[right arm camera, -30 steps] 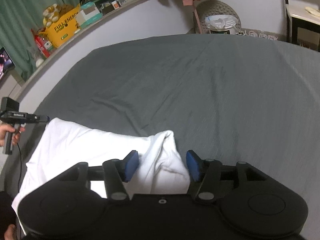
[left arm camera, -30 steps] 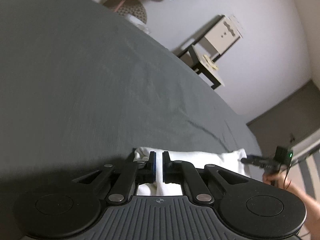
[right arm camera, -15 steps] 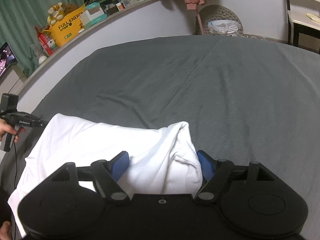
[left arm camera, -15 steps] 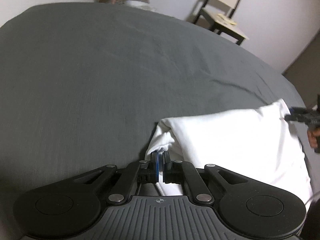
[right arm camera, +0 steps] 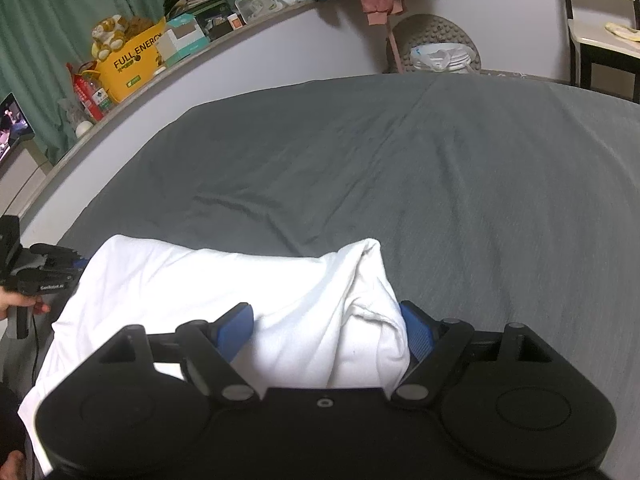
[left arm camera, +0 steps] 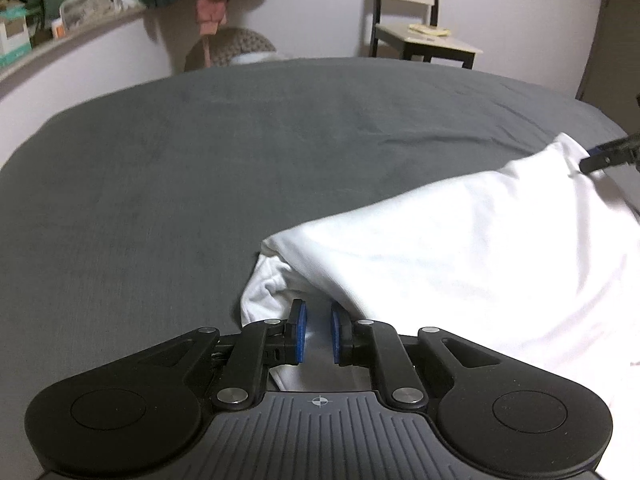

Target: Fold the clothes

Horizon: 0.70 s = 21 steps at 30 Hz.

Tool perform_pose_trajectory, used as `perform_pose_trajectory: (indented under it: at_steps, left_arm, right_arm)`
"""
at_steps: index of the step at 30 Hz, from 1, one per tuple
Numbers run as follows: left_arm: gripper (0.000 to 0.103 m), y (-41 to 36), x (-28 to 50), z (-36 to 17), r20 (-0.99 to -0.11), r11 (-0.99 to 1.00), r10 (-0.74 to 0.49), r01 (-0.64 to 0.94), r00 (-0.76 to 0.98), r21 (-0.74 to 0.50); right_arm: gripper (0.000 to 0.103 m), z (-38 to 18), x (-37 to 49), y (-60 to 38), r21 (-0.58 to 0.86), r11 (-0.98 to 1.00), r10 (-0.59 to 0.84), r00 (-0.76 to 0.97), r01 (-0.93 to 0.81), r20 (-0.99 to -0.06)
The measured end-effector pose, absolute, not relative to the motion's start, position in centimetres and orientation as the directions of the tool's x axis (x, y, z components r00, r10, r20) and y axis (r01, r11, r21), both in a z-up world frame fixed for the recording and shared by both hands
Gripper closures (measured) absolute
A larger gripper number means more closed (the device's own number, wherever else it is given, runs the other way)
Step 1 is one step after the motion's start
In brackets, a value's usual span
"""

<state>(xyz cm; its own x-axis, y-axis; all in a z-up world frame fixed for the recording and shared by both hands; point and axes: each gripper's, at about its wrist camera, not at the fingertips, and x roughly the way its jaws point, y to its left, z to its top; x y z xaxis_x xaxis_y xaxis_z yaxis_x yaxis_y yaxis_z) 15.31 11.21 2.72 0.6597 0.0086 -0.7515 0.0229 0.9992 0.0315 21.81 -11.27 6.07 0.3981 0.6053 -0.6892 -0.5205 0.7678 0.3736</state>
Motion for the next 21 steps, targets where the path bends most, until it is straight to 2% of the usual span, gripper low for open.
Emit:
perform_pose_trajectory:
  at_steps: [5, 7, 8, 9, 10, 11, 15, 17, 19, 21]
  left_arm:
    - [0.085, 11.8, 11.1, 2.4, -0.709, 0.989, 0.065, 0.048, 0.703, 0.139]
    - [0.081, 11.8, 10.6, 3.0, -0.704, 0.986, 0.092, 0.037, 0.704, 0.165]
    - [0.069, 11.7, 10.6, 3.2, -0.704, 0.981, 0.119, 0.029, 0.7, 0.194]
    - [0.043, 11.6, 10.5, 3.5, -0.704, 0.975, 0.146, 0.021, 0.695, 0.223]
    - [0.025, 11.6, 10.5, 3.8, -0.702, 0.967, 0.188, -0.004, 0.686, 0.256]
    - [0.0, 11.9, 10.7, 4.0, -0.71, 0.966, 0.207, -0.027, 0.673, 0.256]
    - [0.0, 14.2, 11.7, 4.5, -0.71, 0.992, 0.129, -0.086, 0.692, 0.096]
    - [0.0, 15.7, 11.9, 4.7, -0.678, 0.997, 0.046, -0.078, 0.734, -0.017]
    - [0.0, 18.0, 12.3, 4.6, -0.618, 0.967, -0.117, -0.051, 0.778, -0.248]
    - [0.0, 19.3, 13.7, 3.9, -0.634, 0.936, -0.181, -0.068, 0.752, -0.346]
  right_arm:
    - [0.021, 6.0, 21.7, -11.0, 0.374, 0.77, 0.605, 0.407, -0.517, -0.684]
    - [0.019, 6.0, 21.6, -10.8, 0.366, 0.772, 0.601, 0.409, -0.52, -0.686]
    - [0.018, 5.9, 21.5, -10.7, 0.362, 0.773, 0.598, 0.41, -0.521, -0.688]
    - [0.018, 6.0, 21.5, -10.5, 0.356, 0.775, 0.594, 0.411, -0.523, -0.691]
    - [0.017, 6.0, 21.4, -10.5, 0.352, 0.775, 0.592, 0.41, -0.525, -0.693]
    - [0.017, 6.0, 21.4, -10.4, 0.348, 0.776, 0.59, 0.411, -0.526, -0.695]
    - [0.014, 5.9, 21.3, -10.2, 0.344, 0.774, 0.59, 0.408, -0.531, -0.697]
    - [0.012, 5.9, 21.3, -10.0, 0.34, 0.773, 0.588, 0.405, -0.535, -0.7]
    - [0.011, 5.9, 21.2, -9.9, 0.335, 0.771, 0.587, 0.401, -0.542, -0.703]
    - [0.008, 5.9, 21.3, -9.8, 0.331, 0.765, 0.589, 0.392, -0.553, -0.707]
